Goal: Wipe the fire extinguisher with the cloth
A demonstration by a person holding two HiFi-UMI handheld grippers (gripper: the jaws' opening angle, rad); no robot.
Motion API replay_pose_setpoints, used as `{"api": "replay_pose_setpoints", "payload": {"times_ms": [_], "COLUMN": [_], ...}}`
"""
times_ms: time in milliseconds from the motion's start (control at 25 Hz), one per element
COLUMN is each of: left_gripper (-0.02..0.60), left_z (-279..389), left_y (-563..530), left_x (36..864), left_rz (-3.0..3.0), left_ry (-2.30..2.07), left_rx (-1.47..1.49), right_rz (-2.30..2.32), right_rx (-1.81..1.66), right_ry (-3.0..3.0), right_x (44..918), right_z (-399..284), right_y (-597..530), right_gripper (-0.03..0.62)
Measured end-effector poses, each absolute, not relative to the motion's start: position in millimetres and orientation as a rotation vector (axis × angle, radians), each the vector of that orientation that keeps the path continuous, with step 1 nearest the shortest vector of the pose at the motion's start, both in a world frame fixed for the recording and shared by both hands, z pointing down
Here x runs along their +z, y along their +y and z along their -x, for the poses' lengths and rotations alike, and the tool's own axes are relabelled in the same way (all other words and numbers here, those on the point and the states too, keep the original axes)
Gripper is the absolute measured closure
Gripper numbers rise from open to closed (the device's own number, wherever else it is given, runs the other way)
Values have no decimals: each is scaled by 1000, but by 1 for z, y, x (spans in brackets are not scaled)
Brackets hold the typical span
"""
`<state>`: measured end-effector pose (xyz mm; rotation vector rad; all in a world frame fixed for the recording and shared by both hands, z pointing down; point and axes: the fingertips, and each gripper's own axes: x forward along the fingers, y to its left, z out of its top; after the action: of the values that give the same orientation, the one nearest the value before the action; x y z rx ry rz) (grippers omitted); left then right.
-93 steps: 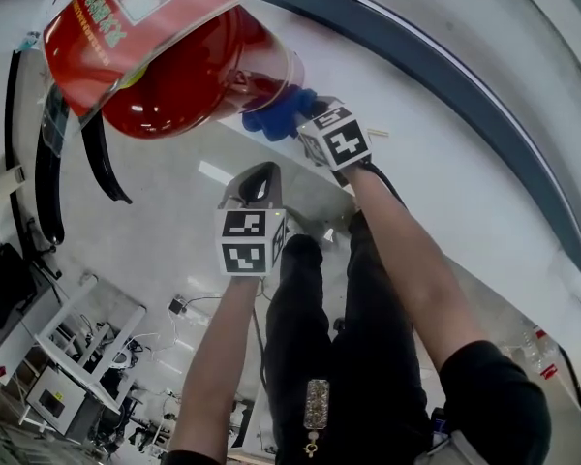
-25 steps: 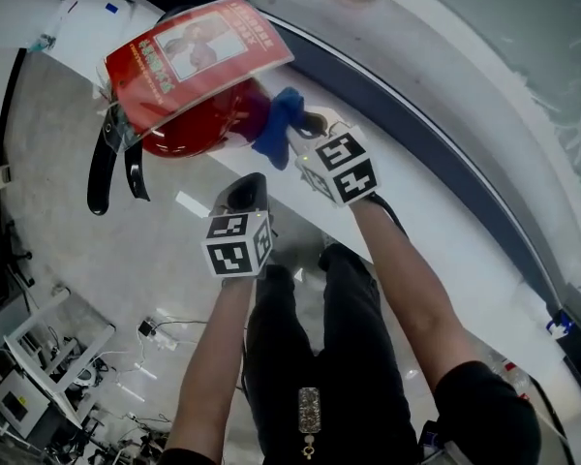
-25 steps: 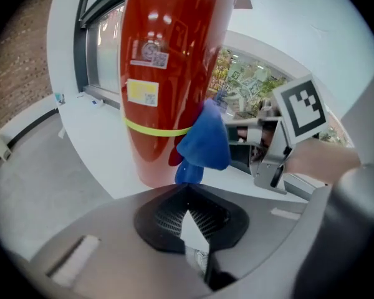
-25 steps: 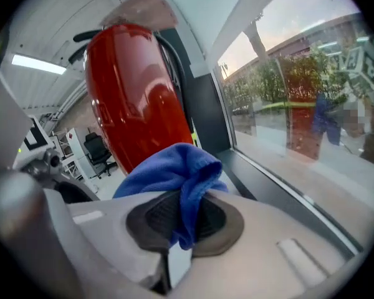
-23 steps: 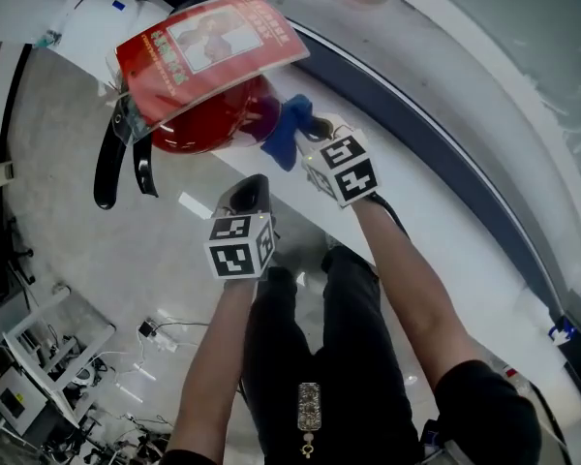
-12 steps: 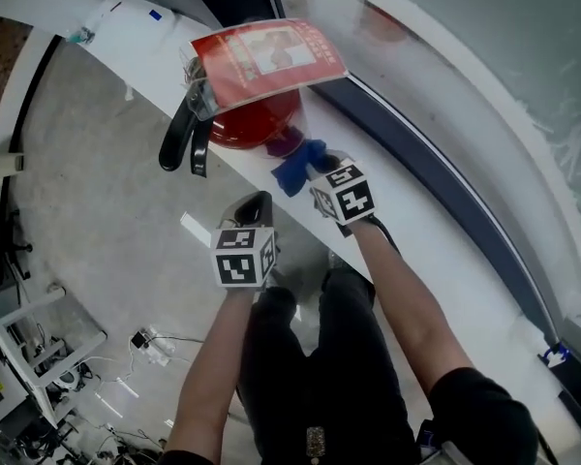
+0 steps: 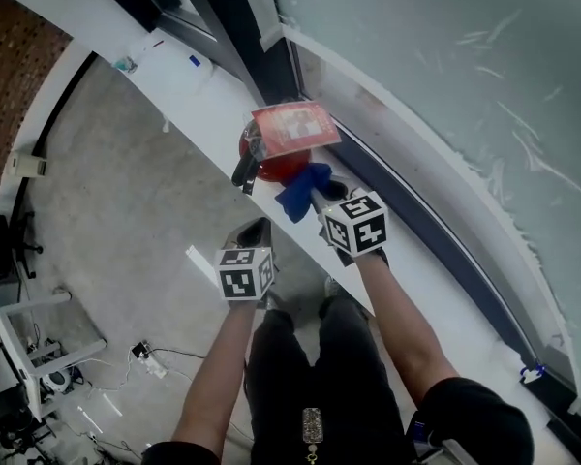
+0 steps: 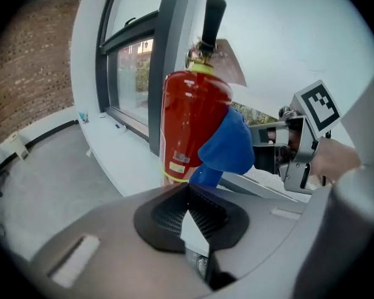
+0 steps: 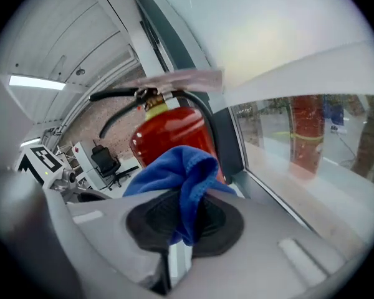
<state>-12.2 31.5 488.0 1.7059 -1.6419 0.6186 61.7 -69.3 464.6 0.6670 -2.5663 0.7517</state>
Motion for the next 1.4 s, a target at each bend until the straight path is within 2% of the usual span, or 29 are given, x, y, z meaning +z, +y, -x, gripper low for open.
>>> {"api": "replay_pose_setpoints", "payload": {"times_ms": [320, 640, 680, 840, 1240, 1400], "left_gripper": [574, 574, 568, 459, 439, 493], "left_z": [22, 27, 26, 21, 15, 12], "left_y": [25, 9, 5, -21, -92, -103], "left_x": [392, 301, 293, 268, 274, 291], "left_rz": [-1722, -1884, -1916, -2060, -2364, -2416], "left_ry": [-1759, -1804, -1784, -1671, -1168, -1001], "left_rx": [591, 632, 637, 641, 684, 797], "right_rz": [-553, -531, -541, -594, -407, -343], "right_rx": [749, 508, 477, 326, 263, 245], "right_ry": [-2630, -2702, -2711, -2707, -2449, -2384], "right_x": [386, 296, 283, 245, 275, 292], "right_z": [-75, -88, -87, -77, -18, -8], "right_y": [-47, -47, -52, -79, -103, -110], "right_gripper": [571, 571, 571, 571, 571, 571]}}
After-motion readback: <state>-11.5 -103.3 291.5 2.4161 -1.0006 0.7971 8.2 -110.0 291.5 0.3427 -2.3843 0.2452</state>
